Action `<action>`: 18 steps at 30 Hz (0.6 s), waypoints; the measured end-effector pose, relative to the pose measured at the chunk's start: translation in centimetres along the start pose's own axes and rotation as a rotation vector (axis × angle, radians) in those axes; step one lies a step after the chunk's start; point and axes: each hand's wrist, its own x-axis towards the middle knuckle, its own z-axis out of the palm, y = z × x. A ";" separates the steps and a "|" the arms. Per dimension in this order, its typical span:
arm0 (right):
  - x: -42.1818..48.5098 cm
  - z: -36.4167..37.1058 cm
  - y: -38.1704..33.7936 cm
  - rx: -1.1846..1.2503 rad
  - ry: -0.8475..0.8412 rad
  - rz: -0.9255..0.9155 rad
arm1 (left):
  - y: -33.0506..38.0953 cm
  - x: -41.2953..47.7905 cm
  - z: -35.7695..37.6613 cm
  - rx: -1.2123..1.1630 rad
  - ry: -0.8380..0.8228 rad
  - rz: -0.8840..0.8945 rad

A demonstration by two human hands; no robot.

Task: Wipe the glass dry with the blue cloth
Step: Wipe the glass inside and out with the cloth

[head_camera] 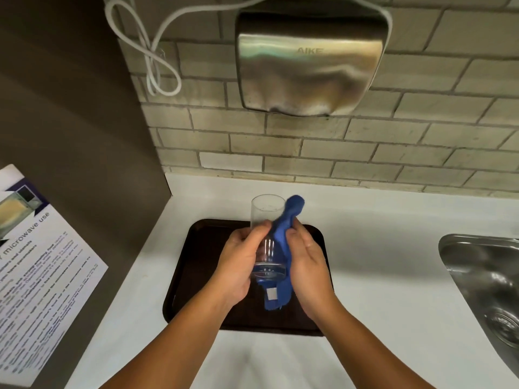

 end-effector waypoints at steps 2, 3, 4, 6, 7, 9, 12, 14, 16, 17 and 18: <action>-0.7 0.3 0.2 -0.029 -0.064 -0.108 | 0.3 0.0 0.0 -0.011 -0.016 -0.002; -0.8 0.3 0.4 -0.027 -0.066 -0.144 | 0.4 -0.1 0.0 -0.014 -0.032 0.005; -0.7 0.2 0.4 0.017 -0.047 -0.146 | 0.5 -0.2 0.1 -0.018 -0.045 0.011; 0.0 -0.2 0.1 0.118 0.010 -0.061 | 0.7 -0.3 0.4 -0.022 -0.053 0.018; 0.1 -0.4 -0.1 0.141 0.025 -0.023 | 0.8 -0.2 0.5 -0.017 -0.045 0.027; -0.3 -0.4 -0.5 0.114 -0.004 -0.047 | 1.0 0.0 0.3 -0.007 -0.023 0.041; -1.6 0.0 -1.3 -0.013 -0.104 -0.205 | 1.5 0.3 0.1 -0.012 -0.030 0.050; -1.5 0.2 -1.1 -0.110 -0.113 -0.284 | 1.5 0.3 0.1 -0.042 -0.044 0.063; -0.9 0.1 -1.1 -0.022 -0.085 -0.200 | 1.4 0.3 0.2 -0.055 -0.054 0.060; -0.5 -0.1 -1.1 0.035 -0.076 -0.130 | 1.3 0.2 0.3 -0.047 -0.050 0.056; -0.2 -0.2 -1.2 0.071 -0.069 -0.075 | 1.2 0.1 0.2 -0.036 -0.036 0.053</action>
